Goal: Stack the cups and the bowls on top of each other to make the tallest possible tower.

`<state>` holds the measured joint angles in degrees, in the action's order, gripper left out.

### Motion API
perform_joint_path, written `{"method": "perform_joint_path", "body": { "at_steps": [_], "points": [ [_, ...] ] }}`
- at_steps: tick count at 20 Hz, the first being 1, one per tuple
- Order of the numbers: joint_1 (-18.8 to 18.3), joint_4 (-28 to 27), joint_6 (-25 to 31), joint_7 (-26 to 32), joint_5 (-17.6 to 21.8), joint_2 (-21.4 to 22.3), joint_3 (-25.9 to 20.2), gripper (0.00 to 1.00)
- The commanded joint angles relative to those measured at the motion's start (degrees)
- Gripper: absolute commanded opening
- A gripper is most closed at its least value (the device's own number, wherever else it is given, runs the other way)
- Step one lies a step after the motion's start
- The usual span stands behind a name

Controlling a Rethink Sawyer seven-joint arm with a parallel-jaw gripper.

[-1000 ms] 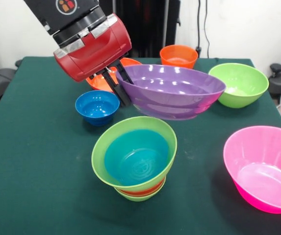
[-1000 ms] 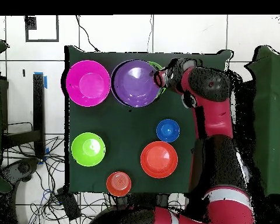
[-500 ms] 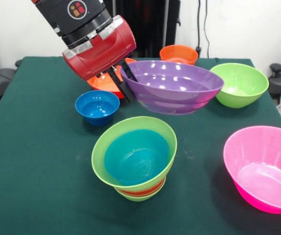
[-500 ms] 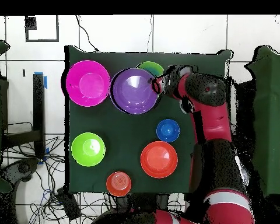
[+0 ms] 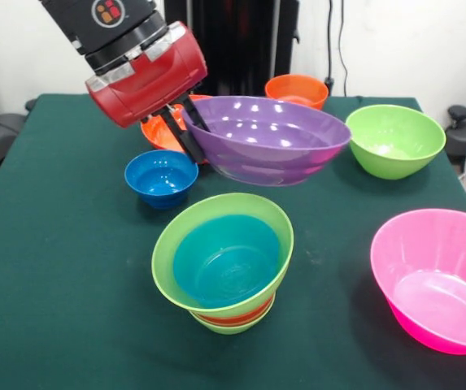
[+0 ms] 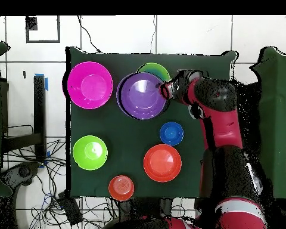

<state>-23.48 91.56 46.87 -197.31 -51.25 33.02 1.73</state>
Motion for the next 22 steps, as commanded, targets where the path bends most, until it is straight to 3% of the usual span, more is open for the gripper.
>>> {"method": "perform_joint_path", "body": {
  "at_steps": [1, 12, 22],
  "points": [
    [-2.5, 6.4, 4.0, 10.1, 4.3, 1.0, -4.7, 0.0],
    [-8.8, 10.2, 3.0, 14.7, 7.1, 3.1, -6.3, 0.0],
    [-9.6, 8.2, 1.9, 11.2, 7.7, 2.8, -8.1, 0.0]
  ]
}}
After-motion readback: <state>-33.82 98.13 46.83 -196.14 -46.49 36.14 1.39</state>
